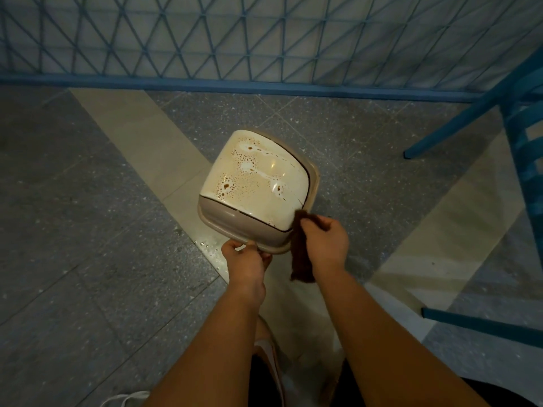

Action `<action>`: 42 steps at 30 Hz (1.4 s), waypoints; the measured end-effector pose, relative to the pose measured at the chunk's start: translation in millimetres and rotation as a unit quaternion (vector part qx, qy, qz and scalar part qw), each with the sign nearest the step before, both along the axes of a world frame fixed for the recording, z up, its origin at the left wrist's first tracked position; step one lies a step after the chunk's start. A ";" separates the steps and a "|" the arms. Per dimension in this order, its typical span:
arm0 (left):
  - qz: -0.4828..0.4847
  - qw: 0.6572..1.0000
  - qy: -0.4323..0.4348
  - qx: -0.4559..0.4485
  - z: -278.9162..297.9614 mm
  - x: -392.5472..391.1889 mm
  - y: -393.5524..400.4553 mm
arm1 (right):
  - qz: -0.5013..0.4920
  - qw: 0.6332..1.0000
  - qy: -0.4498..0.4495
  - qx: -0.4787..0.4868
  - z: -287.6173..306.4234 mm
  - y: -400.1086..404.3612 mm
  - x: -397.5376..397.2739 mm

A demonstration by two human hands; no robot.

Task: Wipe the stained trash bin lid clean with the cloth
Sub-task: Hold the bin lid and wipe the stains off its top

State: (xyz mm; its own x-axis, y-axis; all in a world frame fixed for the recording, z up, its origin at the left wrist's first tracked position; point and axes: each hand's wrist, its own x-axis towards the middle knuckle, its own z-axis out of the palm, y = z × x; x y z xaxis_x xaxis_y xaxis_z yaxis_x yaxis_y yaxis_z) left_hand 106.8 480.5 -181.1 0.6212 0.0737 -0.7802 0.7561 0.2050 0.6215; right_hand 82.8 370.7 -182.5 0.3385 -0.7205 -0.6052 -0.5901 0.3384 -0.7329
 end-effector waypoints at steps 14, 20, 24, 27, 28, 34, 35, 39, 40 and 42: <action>-0.020 0.999 0.027 0.012 0.4 -1.4 2.9 | -0.093 0.989 -0.053 0.098 -10.7 67.9 -34.1; -0.045 0.999 -0.005 0.011 -1.2 4.9 9.7 | -0.073 0.996 -0.042 0.033 -6.3 12.2 -14.5; -0.034 0.999 -0.005 0.023 -2.1 5.7 12.8 | -0.051 0.998 -0.028 -0.006 -0.5 -10.8 -2.5; 0.048 0.999 0.003 0.016 -1.4 5.5 14.9 | -0.117 0.993 -0.027 0.011 2.8 -3.5 -12.1; 0.085 0.996 0.009 0.009 -1.6 5.4 16.0 | -0.122 0.992 -0.027 0.011 4.1 1.0 -18.6; 0.053 0.998 0.031 -0.005 -1.6 -7.9 6.0 | 0.032 0.994 -0.088 -0.051 10.6 37.3 -48.7; 0.047 0.999 0.027 0.004 -1.4 -9.2 4.4 | 0.068 0.991 -0.096 -0.060 10.9 42.1 -49.5; 0.020 0.999 -0.003 0.035 -2.2 -4.4 8.7 | 0.191 0.972 -0.077 -0.113 5.6 37.8 -36.5; 0.013 0.999 -0.007 0.035 -2.1 -2.8 10.9 | 0.208 0.966 -0.067 -0.139 4.9 29.4 -29.2; 0.003 0.999 -0.008 0.036 -1.9 -0.5 13.6 | 0.194 0.964 -0.050 -0.177 6.1 5.7 -14.2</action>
State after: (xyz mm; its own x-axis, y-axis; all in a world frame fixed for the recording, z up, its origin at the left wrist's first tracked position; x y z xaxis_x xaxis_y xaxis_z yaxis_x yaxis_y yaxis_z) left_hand 106.3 494.2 -183.0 0.6330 0.1337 -0.7625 0.7448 0.1636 0.6469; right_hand 68.6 376.4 -176.3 0.6671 -0.6837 -0.2960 -0.5431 -0.1743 -0.8214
